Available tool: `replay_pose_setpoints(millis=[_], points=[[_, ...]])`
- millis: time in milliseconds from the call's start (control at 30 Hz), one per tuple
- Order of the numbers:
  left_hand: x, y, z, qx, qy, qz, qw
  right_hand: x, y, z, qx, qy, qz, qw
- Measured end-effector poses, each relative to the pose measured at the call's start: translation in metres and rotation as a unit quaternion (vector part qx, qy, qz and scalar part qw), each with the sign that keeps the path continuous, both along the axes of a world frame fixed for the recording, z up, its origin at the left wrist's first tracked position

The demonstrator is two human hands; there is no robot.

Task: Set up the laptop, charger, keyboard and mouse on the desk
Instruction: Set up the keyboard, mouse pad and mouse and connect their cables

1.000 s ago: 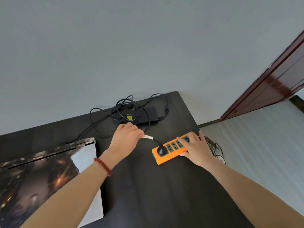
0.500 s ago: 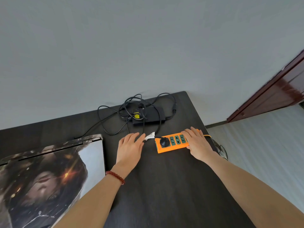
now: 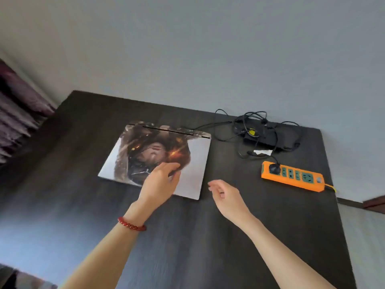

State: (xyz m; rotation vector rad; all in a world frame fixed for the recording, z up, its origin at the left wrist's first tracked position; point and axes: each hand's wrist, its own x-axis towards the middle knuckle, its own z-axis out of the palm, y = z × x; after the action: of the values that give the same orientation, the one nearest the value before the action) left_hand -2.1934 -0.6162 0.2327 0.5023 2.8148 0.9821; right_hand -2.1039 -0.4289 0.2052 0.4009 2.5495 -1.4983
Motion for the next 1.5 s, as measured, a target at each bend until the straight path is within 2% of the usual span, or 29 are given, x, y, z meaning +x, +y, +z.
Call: replay_pose_setpoints(millis=[200,300,467,600,800,867,967,1067,1200,1333,1500], points=[[0.086,-0.181,-0.012,0.033,-0.033,0.244,0.969,0.013,-0.161,-0.003,-0.018,-0.063,0.187,0.98],[0.122,-0.259,-0.016,0.034,-0.028,0.316,0.948,0.019,-0.234,0.002,-0.003,-0.052,0.23,0.972],[0.211,-0.419,-0.016,0.06,-0.029,0.417,0.906,0.051,-0.409,0.001,-0.002,-0.042,0.327,0.944],[0.302,-0.538,-0.032,0.046,-0.074,0.512,0.854,0.097,-0.542,-0.012,0.005,-0.078,0.417,0.906],[0.38,-0.636,-0.079,0.073,-0.16,0.605,0.777,0.112,-0.661,-0.041,0.067,-0.098,0.466,0.877],[0.378,-0.653,-0.099,0.089,-0.185,0.623,0.755,0.099,-0.688,-0.054,0.085,-0.098,0.462,0.877],[0.355,-0.673,-0.131,0.095,-0.204,0.629,0.744,0.074,-0.728,-0.083,0.111,-0.094,0.446,0.883],[0.316,-0.69,-0.165,0.111,-0.208,0.633,0.738,0.044,-0.766,-0.12,0.135,-0.097,0.425,0.89],[0.252,-0.717,-0.217,0.088,-0.233,0.659,0.71,0.002,-0.813,-0.178,0.157,-0.112,0.423,0.885],[0.197,-0.741,-0.287,0.099,-0.33,0.678,0.65,-0.038,-0.859,-0.241,0.166,-0.145,0.425,0.878],[0.169,-0.747,-0.33,0.104,-0.361,0.699,0.608,-0.066,-0.887,-0.282,0.163,-0.195,0.409,0.876]])
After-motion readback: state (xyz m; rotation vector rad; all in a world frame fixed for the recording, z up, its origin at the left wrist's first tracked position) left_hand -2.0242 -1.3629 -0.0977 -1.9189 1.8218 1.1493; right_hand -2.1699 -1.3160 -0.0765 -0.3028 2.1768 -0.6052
